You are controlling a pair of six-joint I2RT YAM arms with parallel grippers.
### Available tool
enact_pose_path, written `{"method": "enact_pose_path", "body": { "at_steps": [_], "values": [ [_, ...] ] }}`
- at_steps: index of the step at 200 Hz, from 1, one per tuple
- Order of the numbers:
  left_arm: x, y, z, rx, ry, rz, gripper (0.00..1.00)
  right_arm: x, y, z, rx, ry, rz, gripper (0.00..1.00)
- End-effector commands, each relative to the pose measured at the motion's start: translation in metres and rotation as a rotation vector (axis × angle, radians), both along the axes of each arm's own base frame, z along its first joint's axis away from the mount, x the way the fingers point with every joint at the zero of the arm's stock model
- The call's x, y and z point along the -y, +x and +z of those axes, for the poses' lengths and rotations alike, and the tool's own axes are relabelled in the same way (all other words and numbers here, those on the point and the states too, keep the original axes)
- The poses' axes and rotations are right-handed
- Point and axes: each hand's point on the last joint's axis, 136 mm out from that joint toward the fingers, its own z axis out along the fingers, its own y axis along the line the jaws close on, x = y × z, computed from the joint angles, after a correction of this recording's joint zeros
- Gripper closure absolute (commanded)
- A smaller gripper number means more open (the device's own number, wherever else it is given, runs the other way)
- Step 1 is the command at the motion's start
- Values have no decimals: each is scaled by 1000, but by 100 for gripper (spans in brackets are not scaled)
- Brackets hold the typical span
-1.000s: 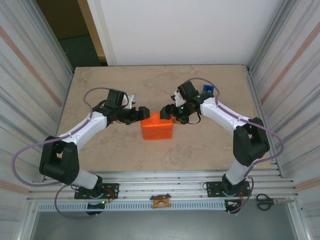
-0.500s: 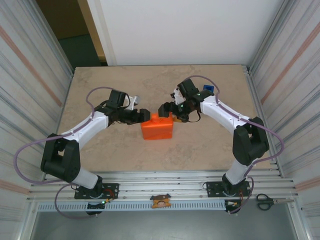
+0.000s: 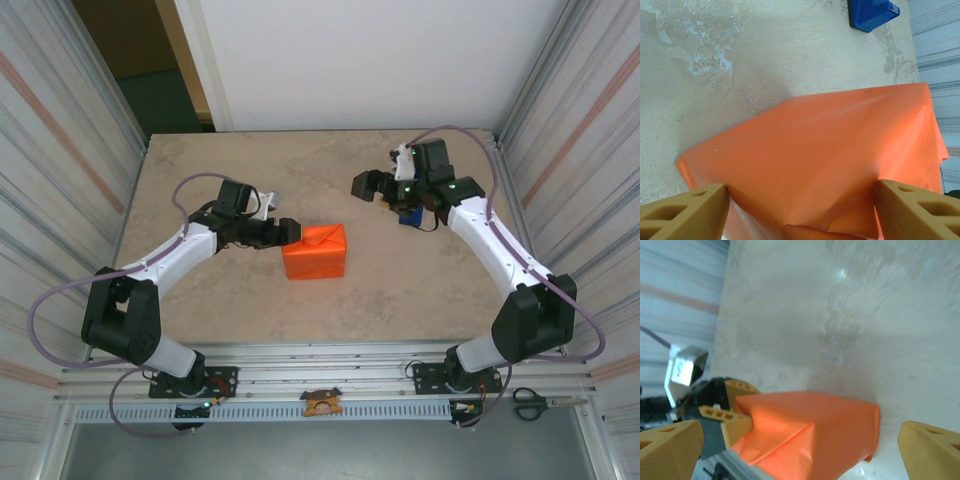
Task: Wrap the gift box in paper
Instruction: Fold the wrapping paper for the gift box.
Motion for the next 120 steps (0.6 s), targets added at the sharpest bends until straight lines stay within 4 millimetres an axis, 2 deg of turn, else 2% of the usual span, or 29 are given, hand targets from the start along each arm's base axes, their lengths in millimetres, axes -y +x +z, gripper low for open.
{"method": "enact_pose_path", "body": {
  "at_steps": [1, 25, 107, 120],
  "values": [
    [1, -11, -17, -57, 32, -28, 24, -16, -34, -37, -125, -106, 125, 2],
    [0, -10, -16, -51, 35, -29, 24, -22, -47, -57, -163, -205, 168, 2],
    [1, -9, -12, -43, 32, -35, 24, -60, -48, -59, -190, -143, 244, 2],
    [1, -9, -12, -43, 32, -36, 24, -65, -51, -64, -213, -155, 260, 2]
  ]
}}
